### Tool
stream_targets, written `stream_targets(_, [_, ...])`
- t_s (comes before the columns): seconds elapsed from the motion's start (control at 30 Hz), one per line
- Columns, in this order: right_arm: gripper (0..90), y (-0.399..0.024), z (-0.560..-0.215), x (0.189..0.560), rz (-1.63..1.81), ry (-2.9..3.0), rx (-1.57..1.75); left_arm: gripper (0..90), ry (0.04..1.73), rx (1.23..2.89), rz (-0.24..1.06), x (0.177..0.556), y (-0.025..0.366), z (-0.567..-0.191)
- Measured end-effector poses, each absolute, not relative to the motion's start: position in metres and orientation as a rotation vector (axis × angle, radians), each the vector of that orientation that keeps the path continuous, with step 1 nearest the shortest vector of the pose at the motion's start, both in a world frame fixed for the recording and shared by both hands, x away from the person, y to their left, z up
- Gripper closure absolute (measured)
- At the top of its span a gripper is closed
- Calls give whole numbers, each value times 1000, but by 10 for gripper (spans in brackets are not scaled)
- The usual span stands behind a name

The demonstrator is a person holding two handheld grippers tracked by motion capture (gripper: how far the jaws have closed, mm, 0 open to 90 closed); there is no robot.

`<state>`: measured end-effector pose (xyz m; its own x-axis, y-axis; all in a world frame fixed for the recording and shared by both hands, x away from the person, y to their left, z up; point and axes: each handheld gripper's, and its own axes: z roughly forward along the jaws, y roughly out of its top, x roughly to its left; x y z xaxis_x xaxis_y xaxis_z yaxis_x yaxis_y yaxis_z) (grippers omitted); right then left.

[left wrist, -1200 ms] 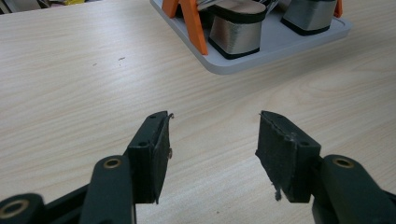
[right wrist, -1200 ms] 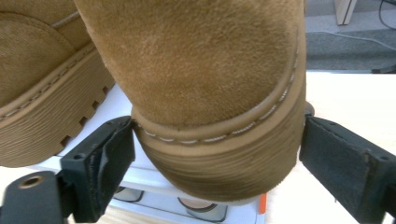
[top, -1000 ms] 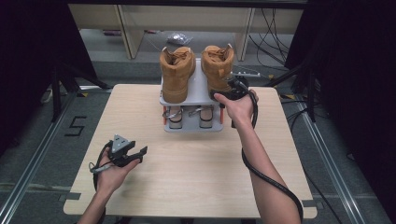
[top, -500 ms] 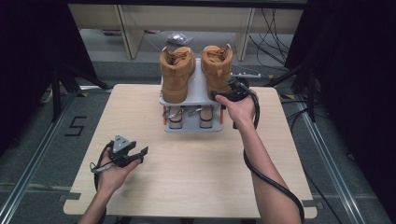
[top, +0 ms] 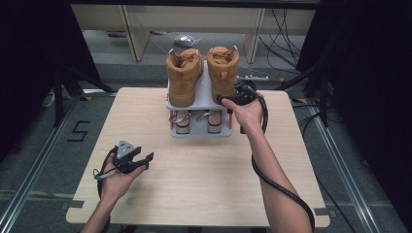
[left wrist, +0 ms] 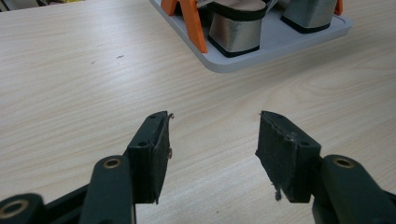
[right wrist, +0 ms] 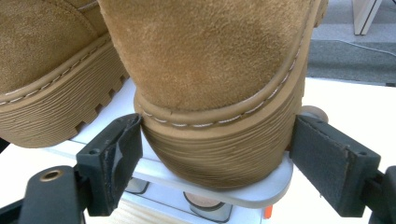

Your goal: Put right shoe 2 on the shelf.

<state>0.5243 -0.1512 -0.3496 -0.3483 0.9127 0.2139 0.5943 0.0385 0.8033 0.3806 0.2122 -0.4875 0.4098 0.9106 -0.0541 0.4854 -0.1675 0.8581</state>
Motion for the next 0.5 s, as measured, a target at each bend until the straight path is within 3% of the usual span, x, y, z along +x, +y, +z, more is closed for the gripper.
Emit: stream_targets(0.5, [314, -174, -340, 508, 1270, 1950, 1549, 438, 1211, 1783, 643, 379, 217, -484])
